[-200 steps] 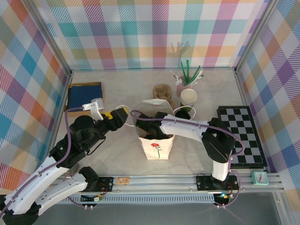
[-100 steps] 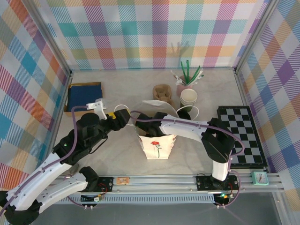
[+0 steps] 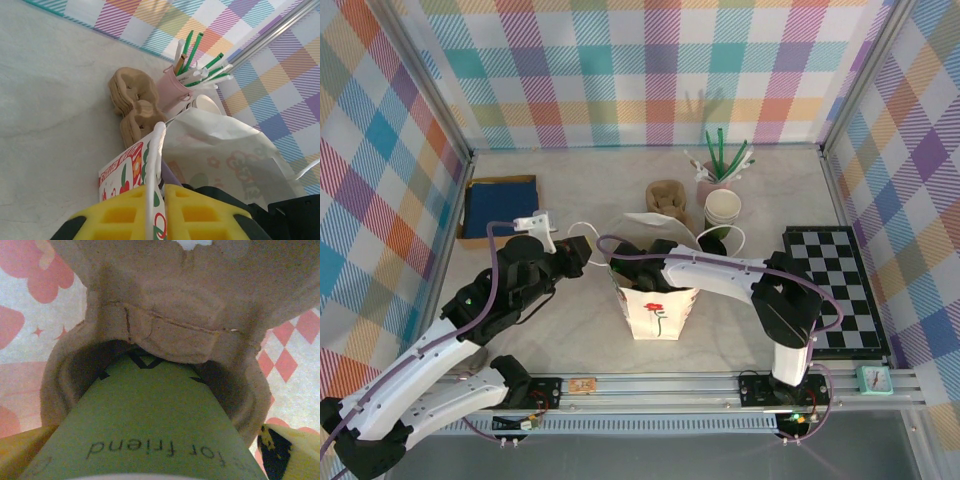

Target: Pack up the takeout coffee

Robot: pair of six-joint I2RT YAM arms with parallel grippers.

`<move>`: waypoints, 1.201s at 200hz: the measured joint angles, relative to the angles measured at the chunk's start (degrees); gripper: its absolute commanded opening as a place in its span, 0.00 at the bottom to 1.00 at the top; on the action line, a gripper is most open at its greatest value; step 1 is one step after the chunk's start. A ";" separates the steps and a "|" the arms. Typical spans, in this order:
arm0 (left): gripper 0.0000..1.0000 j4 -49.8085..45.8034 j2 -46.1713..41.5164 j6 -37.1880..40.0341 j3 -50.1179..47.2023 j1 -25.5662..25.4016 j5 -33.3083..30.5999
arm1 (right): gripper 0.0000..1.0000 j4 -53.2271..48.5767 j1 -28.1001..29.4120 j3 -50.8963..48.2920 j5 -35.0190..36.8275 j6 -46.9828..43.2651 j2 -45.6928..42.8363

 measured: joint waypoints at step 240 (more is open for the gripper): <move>0.10 -1.09 0.63 -0.11 0.11 0.00 0.02 | 0.99 -5.64 -0.07 2.21 4.50 0.20 -5.38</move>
